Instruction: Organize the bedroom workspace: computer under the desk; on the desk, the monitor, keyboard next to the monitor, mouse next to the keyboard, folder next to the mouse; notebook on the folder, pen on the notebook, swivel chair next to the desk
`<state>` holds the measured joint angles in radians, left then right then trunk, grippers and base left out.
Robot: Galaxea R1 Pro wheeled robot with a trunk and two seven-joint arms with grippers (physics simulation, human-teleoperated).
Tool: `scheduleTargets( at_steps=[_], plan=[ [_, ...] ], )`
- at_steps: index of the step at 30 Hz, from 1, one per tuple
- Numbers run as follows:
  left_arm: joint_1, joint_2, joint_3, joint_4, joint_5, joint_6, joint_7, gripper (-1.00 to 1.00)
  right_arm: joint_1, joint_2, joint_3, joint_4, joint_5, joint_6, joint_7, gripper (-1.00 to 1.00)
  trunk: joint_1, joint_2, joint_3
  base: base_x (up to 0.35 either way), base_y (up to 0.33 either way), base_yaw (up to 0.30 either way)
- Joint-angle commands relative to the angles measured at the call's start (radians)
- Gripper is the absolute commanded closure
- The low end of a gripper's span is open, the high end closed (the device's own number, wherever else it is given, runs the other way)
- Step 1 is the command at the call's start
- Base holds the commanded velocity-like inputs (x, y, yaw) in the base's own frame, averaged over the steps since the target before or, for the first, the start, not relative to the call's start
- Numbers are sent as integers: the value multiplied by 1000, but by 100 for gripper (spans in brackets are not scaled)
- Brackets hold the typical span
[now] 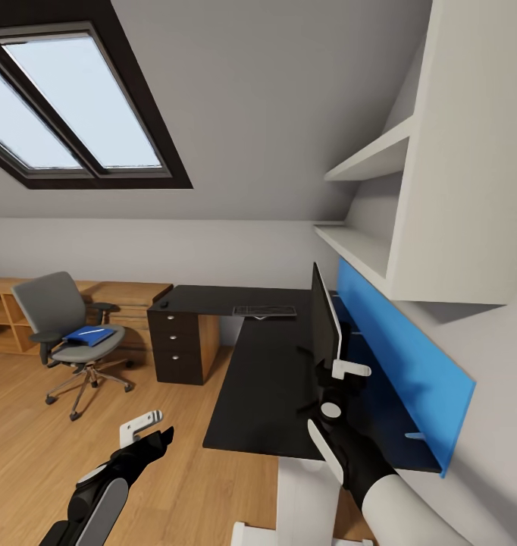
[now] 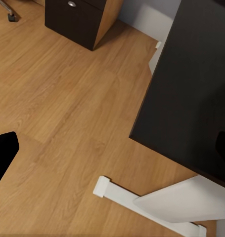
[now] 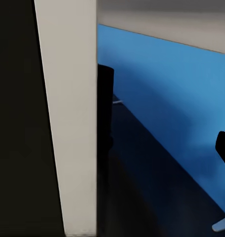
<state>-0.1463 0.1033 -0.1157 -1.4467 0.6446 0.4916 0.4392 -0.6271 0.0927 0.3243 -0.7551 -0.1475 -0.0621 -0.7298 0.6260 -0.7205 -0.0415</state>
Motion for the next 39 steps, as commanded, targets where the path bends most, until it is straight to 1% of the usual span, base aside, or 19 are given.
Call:
scheduleTargets(
  at_steps=[1, 8, 15, 19, 32, 39],
  plan=[
    [-1, 1, -2, -1, 10, 1, 10, -100, -1, -1, 4, 0, -11, -7, -5, -100, 0, -2, -2, 0, 0, 0],
    [-1, 1, -2, -1, 10, 1, 10, -100, -1, -1, 5, 0, -11, -7, -5, -100, 0, -2, -2, -1, -1, 0],
    [-1, 1, -2, -1, 10, 1, 10, -100, -1, 1, 6, 1, -11, -7, -5, -100, 0, -2, -2, -82, -97, 0],
    [-1, 2, -1, -1, 10, 1, 10, -100, 0, 2, 14, -1, -12, -6, -4, -100, 0, -2, -2, -9, -13, 0],
    [-1, 3, -1, -1, 12, 1, 10, -100, 0, 2, 15, -1, -11, -7, -2, -100, 0, -2, -2, 0, 0, 0],
    [-1, 3, -1, -1, 12, 1, 10, -100, 0, 2, 13, -1, -11, -7, -3, -100, 0, -2, -2, 0, -70, 0]
  ],
)
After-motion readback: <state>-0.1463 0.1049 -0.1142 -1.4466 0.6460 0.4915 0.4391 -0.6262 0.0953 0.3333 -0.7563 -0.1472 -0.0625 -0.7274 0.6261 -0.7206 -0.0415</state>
